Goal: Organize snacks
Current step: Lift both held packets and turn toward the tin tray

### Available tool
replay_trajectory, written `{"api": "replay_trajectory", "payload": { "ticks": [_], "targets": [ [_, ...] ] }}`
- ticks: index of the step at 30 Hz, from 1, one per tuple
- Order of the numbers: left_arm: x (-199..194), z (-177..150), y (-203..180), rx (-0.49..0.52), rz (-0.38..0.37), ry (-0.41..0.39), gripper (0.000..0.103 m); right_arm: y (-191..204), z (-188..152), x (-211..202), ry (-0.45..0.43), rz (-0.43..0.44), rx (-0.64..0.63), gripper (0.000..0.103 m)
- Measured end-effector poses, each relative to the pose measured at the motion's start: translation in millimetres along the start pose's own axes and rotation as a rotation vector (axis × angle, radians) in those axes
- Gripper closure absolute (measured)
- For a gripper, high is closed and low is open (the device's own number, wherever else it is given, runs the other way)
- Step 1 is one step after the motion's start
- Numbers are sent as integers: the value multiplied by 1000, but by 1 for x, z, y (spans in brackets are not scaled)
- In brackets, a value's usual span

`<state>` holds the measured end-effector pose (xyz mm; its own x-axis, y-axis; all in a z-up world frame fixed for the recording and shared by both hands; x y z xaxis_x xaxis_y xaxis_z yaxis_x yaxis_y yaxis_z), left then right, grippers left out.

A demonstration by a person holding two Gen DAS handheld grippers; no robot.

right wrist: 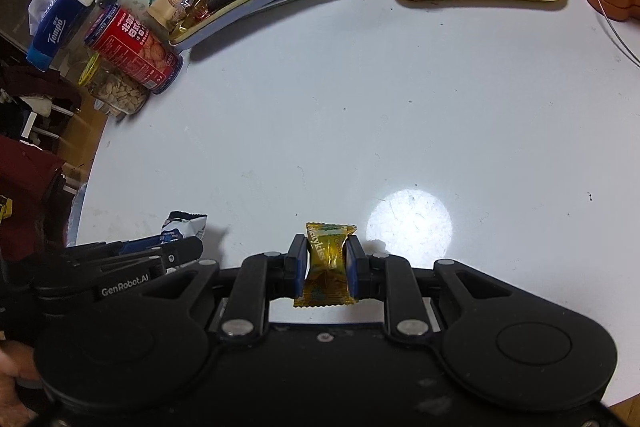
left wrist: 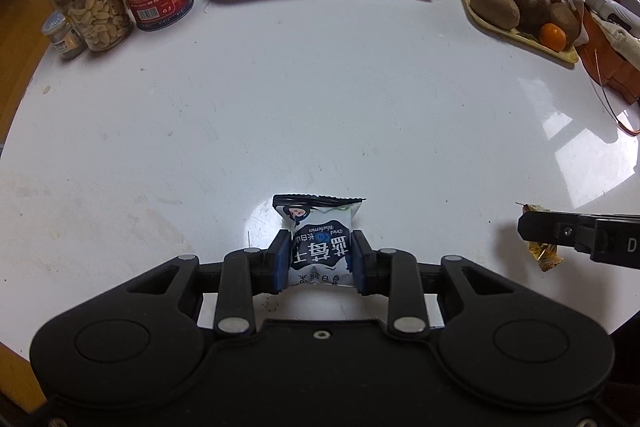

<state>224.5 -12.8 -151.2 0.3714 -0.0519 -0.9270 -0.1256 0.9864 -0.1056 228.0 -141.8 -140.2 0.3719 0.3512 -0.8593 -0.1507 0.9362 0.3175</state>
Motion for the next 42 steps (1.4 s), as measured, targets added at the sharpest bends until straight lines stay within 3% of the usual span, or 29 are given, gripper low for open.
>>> {"api": "replay_trajectory", "payload": {
  "ticks": [27,42],
  "targets": [
    [-12,1,5,-11,39,-55,64,-1,-3,2,8,-24,-3,81],
    [-27,-8,31,-92,30,-65,64,2,-7,-11,-24,-19,-12,81]
  ]
}}
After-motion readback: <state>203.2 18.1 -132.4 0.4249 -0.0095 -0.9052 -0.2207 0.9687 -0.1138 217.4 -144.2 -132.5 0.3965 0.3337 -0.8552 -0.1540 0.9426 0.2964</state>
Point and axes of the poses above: each gripper's, at about its wrist camera, not at the fingertips, and x roughly the way its jaws point, y to its left, z to its top, the point moved 9 cm from there along x, roughly the way its jaws point, and after that the axes turned 8 degrees about -x, right-handed, at the moved point
